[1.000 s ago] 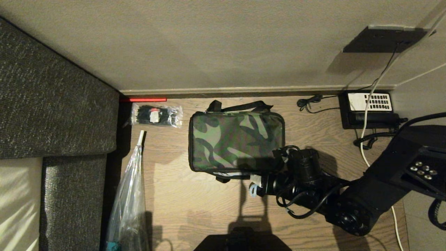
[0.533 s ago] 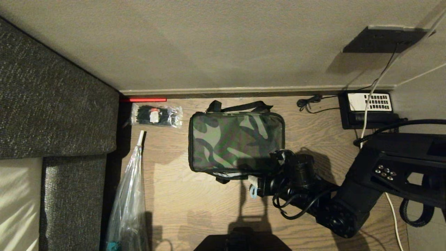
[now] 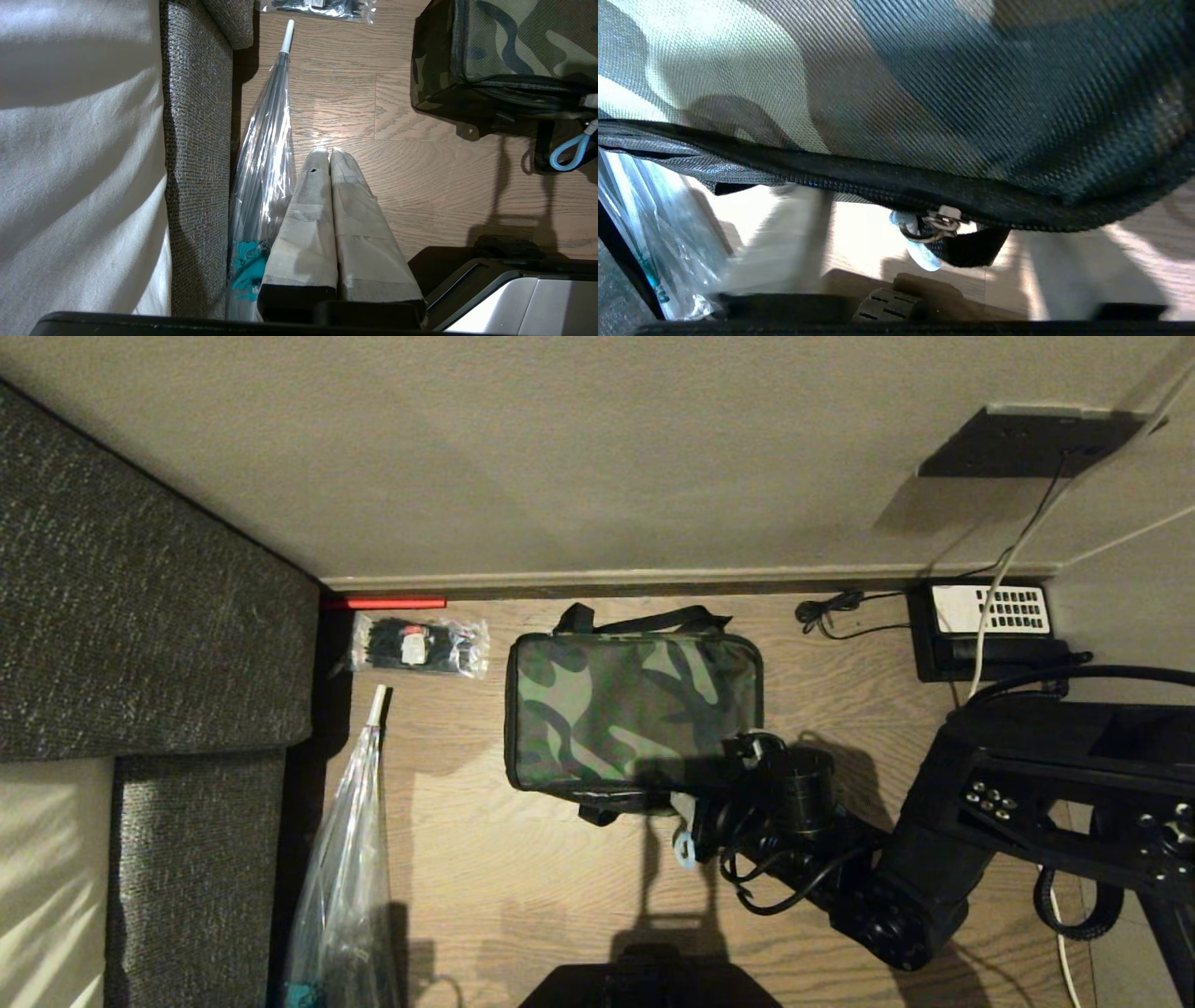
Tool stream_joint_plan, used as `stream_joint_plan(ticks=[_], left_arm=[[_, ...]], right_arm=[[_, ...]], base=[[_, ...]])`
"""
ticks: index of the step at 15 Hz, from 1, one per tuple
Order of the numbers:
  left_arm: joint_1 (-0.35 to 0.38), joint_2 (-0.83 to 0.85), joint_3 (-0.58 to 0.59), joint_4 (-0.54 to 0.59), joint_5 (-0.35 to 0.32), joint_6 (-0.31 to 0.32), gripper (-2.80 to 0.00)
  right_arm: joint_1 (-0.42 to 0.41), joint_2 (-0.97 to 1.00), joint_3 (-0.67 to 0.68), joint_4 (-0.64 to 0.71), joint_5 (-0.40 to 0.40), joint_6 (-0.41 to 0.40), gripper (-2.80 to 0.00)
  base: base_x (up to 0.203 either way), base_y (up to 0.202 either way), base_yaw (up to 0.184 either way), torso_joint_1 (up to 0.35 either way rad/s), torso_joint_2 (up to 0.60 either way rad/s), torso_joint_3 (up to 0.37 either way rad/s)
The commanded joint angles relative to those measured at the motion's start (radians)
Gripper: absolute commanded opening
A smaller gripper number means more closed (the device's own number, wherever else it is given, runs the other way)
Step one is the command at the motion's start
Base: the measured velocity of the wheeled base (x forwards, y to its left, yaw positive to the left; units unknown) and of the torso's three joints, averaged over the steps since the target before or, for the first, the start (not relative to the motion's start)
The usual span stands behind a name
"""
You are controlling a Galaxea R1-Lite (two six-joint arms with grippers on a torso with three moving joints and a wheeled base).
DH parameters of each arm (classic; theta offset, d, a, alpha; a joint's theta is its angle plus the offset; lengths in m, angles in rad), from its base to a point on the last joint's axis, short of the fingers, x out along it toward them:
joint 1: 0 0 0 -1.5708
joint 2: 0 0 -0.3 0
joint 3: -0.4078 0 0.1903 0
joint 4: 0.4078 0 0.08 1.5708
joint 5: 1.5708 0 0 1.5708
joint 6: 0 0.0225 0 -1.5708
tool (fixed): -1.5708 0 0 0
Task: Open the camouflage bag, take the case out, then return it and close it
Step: Open the top of the storage box
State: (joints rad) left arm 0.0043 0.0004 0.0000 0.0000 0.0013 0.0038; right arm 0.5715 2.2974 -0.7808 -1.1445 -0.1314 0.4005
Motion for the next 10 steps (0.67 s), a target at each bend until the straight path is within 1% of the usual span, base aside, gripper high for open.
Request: stream_joint_plan(ticks=[1,4,8,10], left_arm=[[0.0,-0.002,0.002,0.0,0.0,0.0,-2.8],[0.0,0.0,0.002,0.0,0.0,0.001,-2.8],[0.0,-0.002,0.003,0.0,0.0,-0.001,-2.8],[0.0,-0.001,0.003,0.0,0.0,0.0,-2.8]], right_arm=[[0.002,-0.01,0.006,-0.006,0.001,0.0,-2.8],[0.002,-0.018,0.012,-0.004,0.001,-0.008,-2.8],[0.002,-0.089,0.062,0.017,0.008,-0.01,-2.8],[0.002,-0.13,0.087,0.061,0.013,-0.024,-2.8]], base=[[0.0,0.0,0.0,0.0,0.0,0.0],[0.0,0.0,0.0,0.0,0.0,0.0],[0.0,0.0,0.0,0.0,0.0,0.0],[0.0,0.0,0.0,0.0,0.0,0.0]])
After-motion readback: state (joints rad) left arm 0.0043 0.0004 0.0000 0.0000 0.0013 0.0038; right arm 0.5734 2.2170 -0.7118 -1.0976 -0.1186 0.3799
